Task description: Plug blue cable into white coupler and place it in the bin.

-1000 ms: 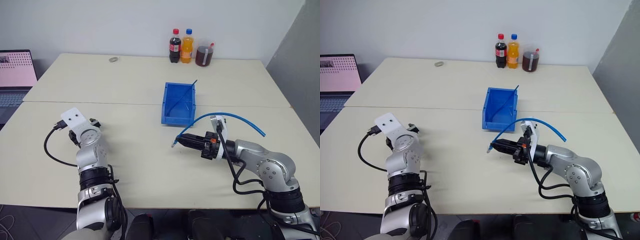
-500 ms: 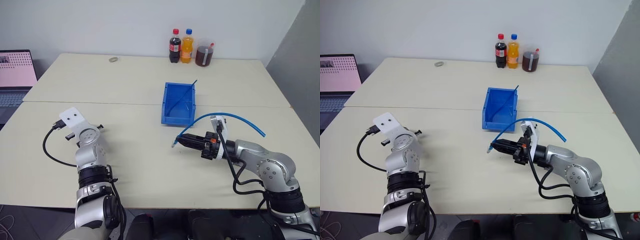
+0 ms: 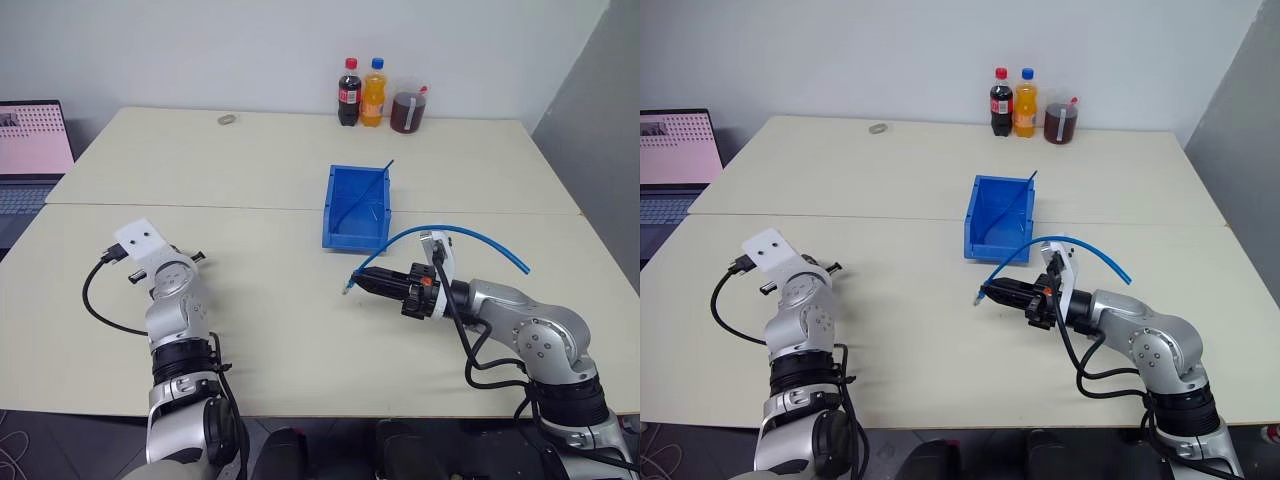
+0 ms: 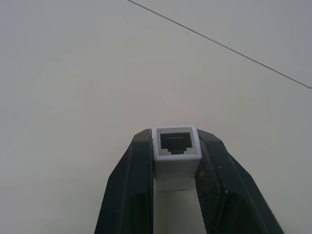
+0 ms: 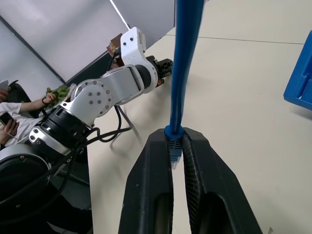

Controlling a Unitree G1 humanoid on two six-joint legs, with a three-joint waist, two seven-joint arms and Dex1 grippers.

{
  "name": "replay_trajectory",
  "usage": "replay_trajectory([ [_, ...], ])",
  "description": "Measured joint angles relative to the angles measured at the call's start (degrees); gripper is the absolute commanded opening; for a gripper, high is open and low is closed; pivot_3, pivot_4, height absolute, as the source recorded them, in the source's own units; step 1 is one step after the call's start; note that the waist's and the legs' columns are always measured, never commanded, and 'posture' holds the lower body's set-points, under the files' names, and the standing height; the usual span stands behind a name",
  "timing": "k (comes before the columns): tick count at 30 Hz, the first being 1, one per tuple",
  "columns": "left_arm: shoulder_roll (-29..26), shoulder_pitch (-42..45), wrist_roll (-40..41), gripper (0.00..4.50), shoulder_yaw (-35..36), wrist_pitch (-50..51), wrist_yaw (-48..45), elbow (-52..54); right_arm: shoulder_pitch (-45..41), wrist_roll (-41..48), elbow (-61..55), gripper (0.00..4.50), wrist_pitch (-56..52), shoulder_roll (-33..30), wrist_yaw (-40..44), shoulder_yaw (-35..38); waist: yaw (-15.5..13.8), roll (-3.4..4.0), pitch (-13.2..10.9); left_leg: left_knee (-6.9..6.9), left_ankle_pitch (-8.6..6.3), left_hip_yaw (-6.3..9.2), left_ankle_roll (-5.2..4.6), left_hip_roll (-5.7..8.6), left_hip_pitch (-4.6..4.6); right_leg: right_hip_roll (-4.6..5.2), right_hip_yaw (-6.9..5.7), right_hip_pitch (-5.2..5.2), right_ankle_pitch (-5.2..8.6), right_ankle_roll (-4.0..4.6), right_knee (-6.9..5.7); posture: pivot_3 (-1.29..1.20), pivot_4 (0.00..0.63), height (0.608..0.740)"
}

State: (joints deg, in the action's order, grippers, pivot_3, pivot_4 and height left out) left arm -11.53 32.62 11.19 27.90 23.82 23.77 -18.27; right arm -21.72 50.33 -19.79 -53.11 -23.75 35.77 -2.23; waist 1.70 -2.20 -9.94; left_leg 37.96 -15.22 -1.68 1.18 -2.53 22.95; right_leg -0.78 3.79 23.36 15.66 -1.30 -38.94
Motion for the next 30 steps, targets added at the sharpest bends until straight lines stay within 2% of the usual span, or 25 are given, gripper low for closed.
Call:
replay_trajectory([
  [20, -1.45, -2.31, -1.16, 0.8, -2.81, 1.68, -5.13, 1.89, 0.27, -0.12, 0.0, 0.04, 0.11, 0.07, -0.87, -0.02, -0.11, 0.0, 0.0, 0.01, 0.0, 0.01, 0.0, 0.02, 0.0, 0.02, -0.01, -0.01, 0.0, -0.01, -0.01, 0.0, 0.15, 0.74],
  [22, -1.66, -2.43, -1.15, 1.5, -2.85, 1.66, -5.8, 1.87, 0.29, -0.12, 0.0, 0.04, 0.11, 0.07, -0.89, -0.02, -0.14, 0.0, 0.0, 0.01, 0.0, 0.01, 0.0, 0.02, 0.0, 0.02, -0.01, -0.01, 0.0, -0.01, -0.01, 0.0, 0.15, 0.74],
  [28, -1.67, -2.99, -1.26, 2.74, -3.88, 1.7, -7.26, 0.25, 0.41, -0.11, -0.1, 0.04, 0.11, 0.06, -0.94, -0.01, -0.06, 0.0, 0.0, 0.0, 0.0, 0.01, -0.01, 0.01, 0.01, 0.02, 0.0, -0.01, 0.0, -0.01, 0.0, 0.0, 0.15, 0.74],
  [30, -1.73, -3.08, -1.46, 2.93, -4.15, 1.68, -7.65, 0.25, 0.41, -0.11, -0.11, 0.04, 0.11, 0.06, -0.94, -0.01, -0.06, 0.0, 0.0, 0.0, 0.0, 0.01, 0.0, 0.01, 0.0, 0.02, 0.0, -0.01, 0.0, -0.01, 0.0, 0.0, 0.15, 0.74],
])
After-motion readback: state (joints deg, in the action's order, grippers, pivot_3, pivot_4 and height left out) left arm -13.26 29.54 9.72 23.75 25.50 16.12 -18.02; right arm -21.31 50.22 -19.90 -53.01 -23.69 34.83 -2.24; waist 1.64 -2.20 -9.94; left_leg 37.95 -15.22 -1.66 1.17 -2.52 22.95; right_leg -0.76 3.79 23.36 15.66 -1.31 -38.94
